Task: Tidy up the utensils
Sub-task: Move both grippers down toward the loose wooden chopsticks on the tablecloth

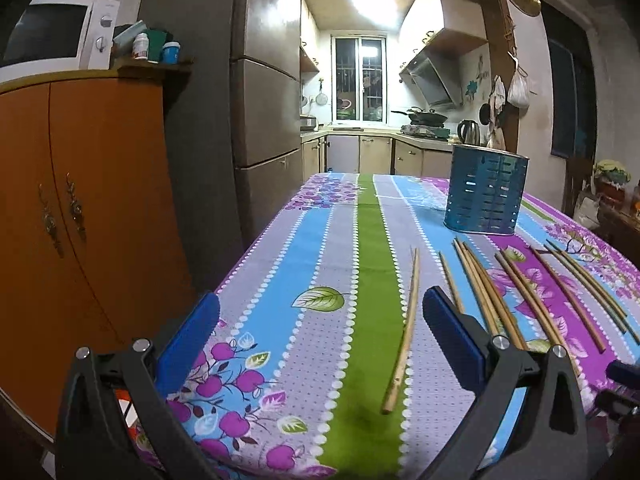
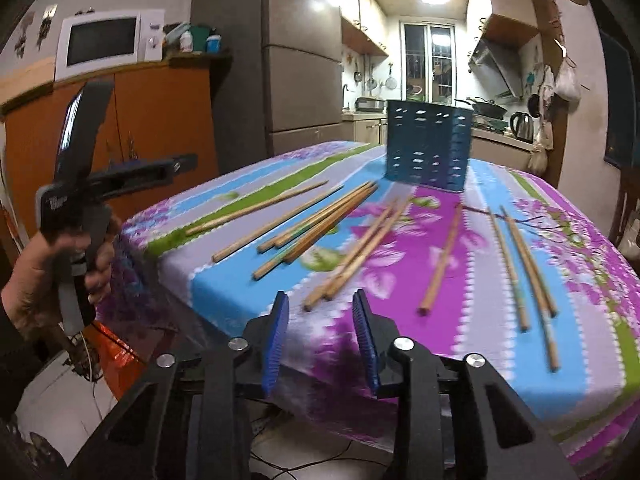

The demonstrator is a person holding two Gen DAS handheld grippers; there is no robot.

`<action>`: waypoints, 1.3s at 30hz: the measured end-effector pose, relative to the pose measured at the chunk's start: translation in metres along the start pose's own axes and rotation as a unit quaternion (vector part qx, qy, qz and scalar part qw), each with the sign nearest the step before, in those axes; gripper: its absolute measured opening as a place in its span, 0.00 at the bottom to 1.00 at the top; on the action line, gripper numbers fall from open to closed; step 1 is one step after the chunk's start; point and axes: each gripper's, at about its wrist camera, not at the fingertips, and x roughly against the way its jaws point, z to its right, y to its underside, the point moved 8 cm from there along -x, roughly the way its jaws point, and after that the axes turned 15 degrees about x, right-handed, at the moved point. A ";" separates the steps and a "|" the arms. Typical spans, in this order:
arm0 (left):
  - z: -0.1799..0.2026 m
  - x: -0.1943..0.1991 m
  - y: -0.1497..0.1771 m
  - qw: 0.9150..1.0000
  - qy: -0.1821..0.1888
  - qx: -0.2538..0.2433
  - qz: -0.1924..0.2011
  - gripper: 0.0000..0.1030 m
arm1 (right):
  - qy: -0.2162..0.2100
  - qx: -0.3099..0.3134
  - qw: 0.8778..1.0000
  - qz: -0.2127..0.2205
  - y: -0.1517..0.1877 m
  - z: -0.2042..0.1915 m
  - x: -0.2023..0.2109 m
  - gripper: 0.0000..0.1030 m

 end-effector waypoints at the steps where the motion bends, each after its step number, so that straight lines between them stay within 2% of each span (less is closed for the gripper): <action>1: 0.000 -0.002 0.001 1.000 0.001 -0.005 -0.002 0.95 | 0.002 -0.002 1.000 -0.003 -0.001 -0.003 -0.004 0.27; 6: 0.002 -0.010 0.007 1.000 0.013 -0.008 -0.012 0.95 | 0.025 -0.009 0.999 -0.018 -0.001 -0.012 -0.014 0.22; 12: 0.008 -0.020 0.014 0.999 0.030 -0.012 -0.022 0.95 | 0.060 -0.008 0.998 -0.028 -0.005 -0.011 -0.019 0.21; 23: 0.002 -0.014 0.027 0.999 0.039 -0.032 -0.001 0.95 | 0.087 -0.007 0.996 -0.031 -0.008 -0.011 -0.024 0.21; 25: 0.001 -0.011 0.032 0.998 0.048 -0.036 -0.002 0.90 | 0.088 -0.010 0.996 -0.031 -0.008 -0.011 -0.023 0.21; 28: 0.001 -0.009 0.038 0.997 0.065 -0.036 -0.008 0.75 | 0.087 -0.016 0.996 -0.031 -0.008 -0.011 -0.023 0.20; 31: 0.005 -0.009 0.041 0.996 0.078 -0.038 -0.014 0.66 | 0.086 -0.018 0.996 -0.031 -0.009 -0.012 -0.024 0.19; 35: 0.013 -0.009 0.045 0.994 0.097 -0.048 -0.022 0.58 | 0.086 -0.018 0.996 -0.031 -0.009 -0.012 -0.025 0.17; 39: 0.022 -0.010 0.059 0.991 0.113 -0.062 -0.039 0.56 | 0.090 -0.020 0.995 -0.031 -0.009 -0.008 -0.027 0.17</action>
